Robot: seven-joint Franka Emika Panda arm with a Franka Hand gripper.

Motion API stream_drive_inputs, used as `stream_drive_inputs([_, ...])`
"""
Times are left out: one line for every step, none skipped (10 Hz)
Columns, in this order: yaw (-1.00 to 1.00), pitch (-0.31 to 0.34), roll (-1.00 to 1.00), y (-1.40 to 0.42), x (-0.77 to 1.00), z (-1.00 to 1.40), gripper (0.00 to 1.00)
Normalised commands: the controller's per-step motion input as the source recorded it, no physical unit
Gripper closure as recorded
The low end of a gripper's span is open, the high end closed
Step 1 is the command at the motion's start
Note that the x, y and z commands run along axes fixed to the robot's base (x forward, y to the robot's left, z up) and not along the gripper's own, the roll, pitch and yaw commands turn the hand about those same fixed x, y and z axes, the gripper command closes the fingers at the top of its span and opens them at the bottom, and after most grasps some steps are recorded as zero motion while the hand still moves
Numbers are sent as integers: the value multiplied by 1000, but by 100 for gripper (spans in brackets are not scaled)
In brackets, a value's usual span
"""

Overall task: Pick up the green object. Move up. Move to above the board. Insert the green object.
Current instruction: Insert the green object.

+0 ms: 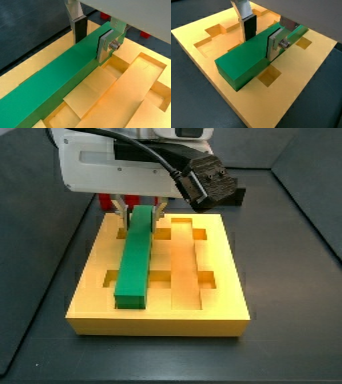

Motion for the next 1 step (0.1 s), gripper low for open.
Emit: stream_drive_inputs([0,0,0,0,0,0,100])
